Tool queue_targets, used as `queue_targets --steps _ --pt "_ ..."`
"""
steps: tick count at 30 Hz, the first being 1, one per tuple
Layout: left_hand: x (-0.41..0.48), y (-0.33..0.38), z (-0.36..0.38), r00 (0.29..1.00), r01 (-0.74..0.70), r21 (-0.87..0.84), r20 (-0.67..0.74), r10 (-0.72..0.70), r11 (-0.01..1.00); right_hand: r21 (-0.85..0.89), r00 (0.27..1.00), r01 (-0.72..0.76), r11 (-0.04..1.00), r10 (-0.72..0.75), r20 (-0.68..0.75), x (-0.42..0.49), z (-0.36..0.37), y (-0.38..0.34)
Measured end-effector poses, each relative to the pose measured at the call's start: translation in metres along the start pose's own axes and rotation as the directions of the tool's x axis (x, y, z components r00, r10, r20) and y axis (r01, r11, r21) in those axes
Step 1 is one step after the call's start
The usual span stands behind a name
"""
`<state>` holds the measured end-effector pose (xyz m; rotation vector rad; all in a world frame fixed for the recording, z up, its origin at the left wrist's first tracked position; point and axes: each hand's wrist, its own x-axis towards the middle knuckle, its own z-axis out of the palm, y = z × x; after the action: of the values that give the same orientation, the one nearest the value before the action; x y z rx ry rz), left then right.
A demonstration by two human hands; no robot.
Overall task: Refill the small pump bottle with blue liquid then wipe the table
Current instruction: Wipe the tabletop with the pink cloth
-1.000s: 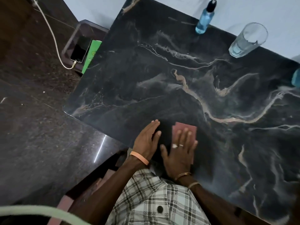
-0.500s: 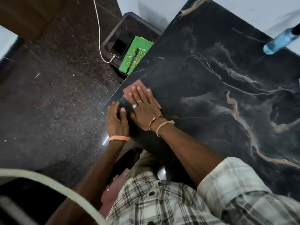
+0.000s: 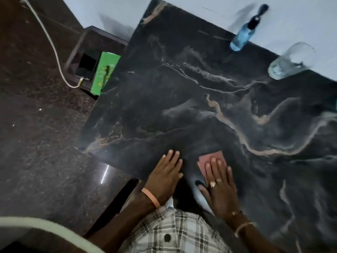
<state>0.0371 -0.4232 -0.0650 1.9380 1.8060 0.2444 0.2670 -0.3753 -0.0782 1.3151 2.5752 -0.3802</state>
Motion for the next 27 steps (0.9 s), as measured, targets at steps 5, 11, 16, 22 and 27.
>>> queue_targets --steps 5,11,16,22,27 --pt "0.022 0.044 0.007 0.994 0.083 -0.069 0.08 -0.077 0.994 0.016 0.995 0.051 0.999 -0.049 -0.085 0.021 0.01 -0.057" --pt "0.035 0.119 0.043 0.973 -0.171 -0.017 0.153 0.172 0.985 -0.035 0.957 -0.225 0.974 0.214 -0.198 -0.085 0.02 0.097" --pt "0.047 0.171 0.081 0.938 -0.259 0.048 0.251 0.239 0.965 0.292 0.534 -0.792 0.535 0.84 -0.091 -0.145 0.019 0.131" --pt "0.05 0.204 0.103 0.89 -0.35 0.134 0.356 0.284 0.927 -0.035 0.971 -0.201 0.979 0.195 -0.135 -0.16 0.044 0.129" --pt "0.061 0.214 0.1 0.888 -0.341 0.134 0.371 0.272 0.931 0.316 0.495 -0.813 0.489 0.866 -0.069 -0.163 0.021 0.178"
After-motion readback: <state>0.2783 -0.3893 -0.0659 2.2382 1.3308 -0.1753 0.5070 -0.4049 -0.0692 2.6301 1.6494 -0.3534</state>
